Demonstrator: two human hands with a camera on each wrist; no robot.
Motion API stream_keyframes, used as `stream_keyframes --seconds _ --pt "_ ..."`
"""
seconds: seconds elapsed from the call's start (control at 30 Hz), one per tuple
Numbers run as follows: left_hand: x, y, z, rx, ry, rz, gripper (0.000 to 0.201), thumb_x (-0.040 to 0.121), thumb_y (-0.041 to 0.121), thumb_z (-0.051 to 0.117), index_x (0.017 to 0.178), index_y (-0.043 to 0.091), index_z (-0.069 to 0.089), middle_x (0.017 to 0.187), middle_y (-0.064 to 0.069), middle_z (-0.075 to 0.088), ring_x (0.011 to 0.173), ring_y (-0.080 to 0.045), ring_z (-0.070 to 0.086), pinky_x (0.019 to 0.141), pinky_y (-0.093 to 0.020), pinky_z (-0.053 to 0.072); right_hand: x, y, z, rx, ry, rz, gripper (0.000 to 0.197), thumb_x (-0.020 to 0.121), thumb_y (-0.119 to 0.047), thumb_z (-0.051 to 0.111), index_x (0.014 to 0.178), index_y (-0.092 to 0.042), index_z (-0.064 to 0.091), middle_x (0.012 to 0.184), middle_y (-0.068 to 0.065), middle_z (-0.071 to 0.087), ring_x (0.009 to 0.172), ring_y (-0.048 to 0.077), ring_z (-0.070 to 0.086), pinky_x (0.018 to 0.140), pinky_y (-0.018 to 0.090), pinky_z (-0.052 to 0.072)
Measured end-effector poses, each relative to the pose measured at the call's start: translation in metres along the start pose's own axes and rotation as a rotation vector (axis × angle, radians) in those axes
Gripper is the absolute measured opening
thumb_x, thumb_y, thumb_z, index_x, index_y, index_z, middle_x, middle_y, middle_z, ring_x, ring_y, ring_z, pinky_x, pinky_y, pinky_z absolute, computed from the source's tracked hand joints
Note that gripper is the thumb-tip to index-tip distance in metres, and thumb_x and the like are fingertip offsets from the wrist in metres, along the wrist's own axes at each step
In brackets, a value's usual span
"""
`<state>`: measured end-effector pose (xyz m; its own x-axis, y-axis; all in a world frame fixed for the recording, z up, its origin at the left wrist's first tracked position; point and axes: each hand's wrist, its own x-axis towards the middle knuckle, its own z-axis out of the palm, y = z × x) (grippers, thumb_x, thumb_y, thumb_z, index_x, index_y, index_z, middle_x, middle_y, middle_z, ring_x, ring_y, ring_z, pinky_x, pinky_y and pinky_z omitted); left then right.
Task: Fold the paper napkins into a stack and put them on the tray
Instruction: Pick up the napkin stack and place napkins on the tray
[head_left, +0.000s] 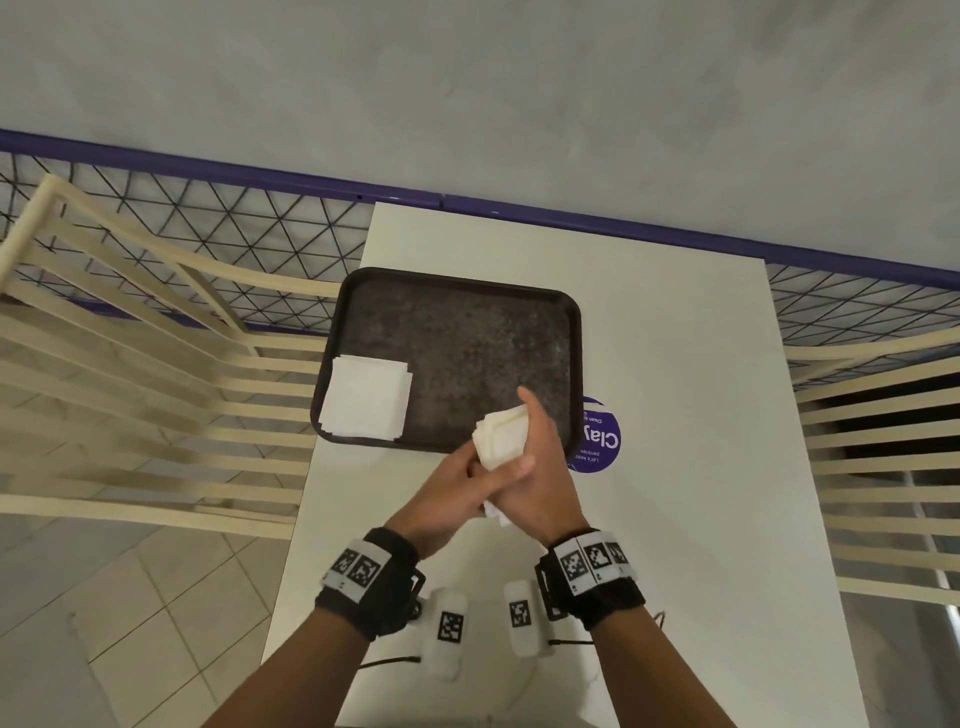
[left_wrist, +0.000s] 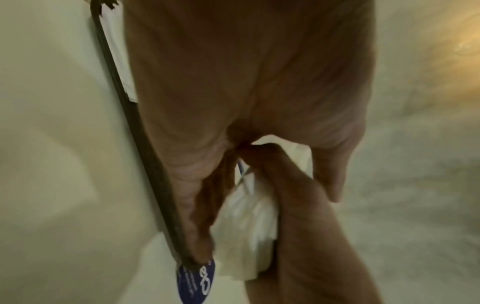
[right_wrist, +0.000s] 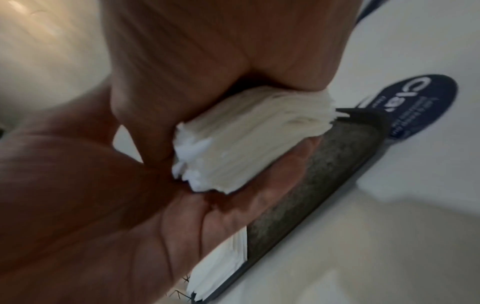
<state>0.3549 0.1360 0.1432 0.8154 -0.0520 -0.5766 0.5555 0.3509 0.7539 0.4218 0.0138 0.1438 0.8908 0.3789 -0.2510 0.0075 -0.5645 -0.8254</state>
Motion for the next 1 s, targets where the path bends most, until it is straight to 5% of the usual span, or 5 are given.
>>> stream_keyframes --seconds 0.23,0.37,0.5,0.7,1.0 --pt "-0.006 -0.008 -0.016 -0.281 0.121 0.001 0.038 0.099 0.011 0.065 0.136 0.003 0.063 0.131 -0.019 0.070 0.120 -0.034 0.069 0.095 -0.043 0.056 -0.013 -0.018 -0.013 -0.201 -0.193 0.039 0.137 0.058 -0.070 0.081 0.156 -0.042 -0.010 0.151 -0.005 0.033 0.136 0.019 0.040 0.106 0.047 0.047" --pt "-0.017 -0.006 -0.022 -0.424 0.097 -0.021 0.049 0.095 0.017 0.063 0.141 0.002 0.059 0.137 -0.021 0.066 0.125 -0.036 0.064 0.095 -0.043 0.057 -0.012 -0.015 -0.029 0.311 -0.218 0.301 0.090 0.087 -0.051 0.072 0.159 -0.034 0.020 0.146 -0.013 0.047 0.129 0.013 0.053 0.108 0.040 0.048" --pt "-0.020 -0.003 -0.015 -0.311 0.161 0.066 0.055 0.095 0.041 0.068 0.141 0.012 0.061 0.138 -0.017 0.066 0.128 -0.036 0.062 0.109 -0.057 0.049 -0.016 -0.014 -0.022 0.417 -0.191 0.349 0.033 0.101 -0.033 0.058 0.133 -0.023 0.058 0.123 0.006 0.068 0.110 0.025 0.067 0.081 0.044 0.062" --pt "-0.022 -0.001 -0.009 -0.180 0.387 0.313 0.064 0.088 0.057 0.068 0.146 0.056 0.043 0.150 0.012 0.049 0.128 -0.018 0.060 0.101 -0.048 0.057 -0.030 -0.017 -0.016 0.421 -0.201 0.293 0.031 0.105 -0.030 0.047 0.133 -0.024 0.059 0.117 0.002 0.070 0.105 0.024 0.068 0.067 0.030 0.057" --pt "-0.020 -0.011 -0.007 0.043 0.567 0.346 0.061 0.086 0.068 0.052 0.132 0.027 0.052 0.130 -0.002 0.060 0.119 -0.023 0.060 0.100 -0.041 0.055 -0.039 -0.019 -0.003 0.369 -0.203 0.265 0.035 0.108 -0.032 0.036 0.142 -0.031 0.047 0.116 0.001 0.066 0.103 0.024 0.066 0.067 0.032 0.059"
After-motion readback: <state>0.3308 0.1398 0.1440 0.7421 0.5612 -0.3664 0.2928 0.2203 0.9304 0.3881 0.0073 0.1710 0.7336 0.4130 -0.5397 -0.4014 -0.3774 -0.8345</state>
